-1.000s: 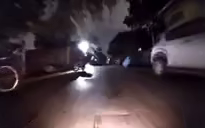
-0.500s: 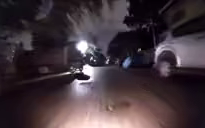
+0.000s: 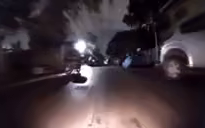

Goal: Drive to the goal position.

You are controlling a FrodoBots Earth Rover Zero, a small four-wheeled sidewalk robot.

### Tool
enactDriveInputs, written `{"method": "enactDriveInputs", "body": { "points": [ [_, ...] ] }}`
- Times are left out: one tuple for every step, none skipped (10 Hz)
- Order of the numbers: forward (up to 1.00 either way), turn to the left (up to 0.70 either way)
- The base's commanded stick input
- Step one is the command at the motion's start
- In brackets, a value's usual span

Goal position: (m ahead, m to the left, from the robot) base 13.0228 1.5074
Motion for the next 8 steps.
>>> {"method": "enactDriveInputs", "body": {
  "points": [
    [1.00, 0.00],
    [1.00, 0.00],
    [1.00, 0.00],
    [1.00, 0.00],
    [1.00, 0.00],
    [1.00, 0.00],
    [1.00, 0.00],
    [1.00, 0.00]
  ]
}}
